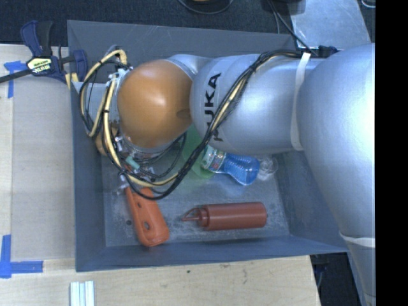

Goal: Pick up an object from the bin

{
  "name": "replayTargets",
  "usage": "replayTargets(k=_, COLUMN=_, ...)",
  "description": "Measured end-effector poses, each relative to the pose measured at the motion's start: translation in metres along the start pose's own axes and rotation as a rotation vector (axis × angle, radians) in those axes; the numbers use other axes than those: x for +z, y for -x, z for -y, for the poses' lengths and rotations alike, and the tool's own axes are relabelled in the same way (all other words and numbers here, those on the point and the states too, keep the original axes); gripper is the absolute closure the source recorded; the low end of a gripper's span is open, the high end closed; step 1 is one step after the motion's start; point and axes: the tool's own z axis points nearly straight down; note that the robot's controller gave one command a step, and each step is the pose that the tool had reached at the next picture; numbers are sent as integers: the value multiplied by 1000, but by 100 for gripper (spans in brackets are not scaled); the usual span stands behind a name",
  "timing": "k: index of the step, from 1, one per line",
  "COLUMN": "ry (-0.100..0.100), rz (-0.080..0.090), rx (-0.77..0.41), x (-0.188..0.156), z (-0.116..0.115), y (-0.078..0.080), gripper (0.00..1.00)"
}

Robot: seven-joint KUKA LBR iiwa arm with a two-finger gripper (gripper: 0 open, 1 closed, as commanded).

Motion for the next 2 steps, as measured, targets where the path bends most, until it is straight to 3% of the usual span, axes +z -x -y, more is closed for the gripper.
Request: replayTargets(k=2, ry=-9, rz=1, rx=0, x=-45, z=2, y=1, gripper=100)
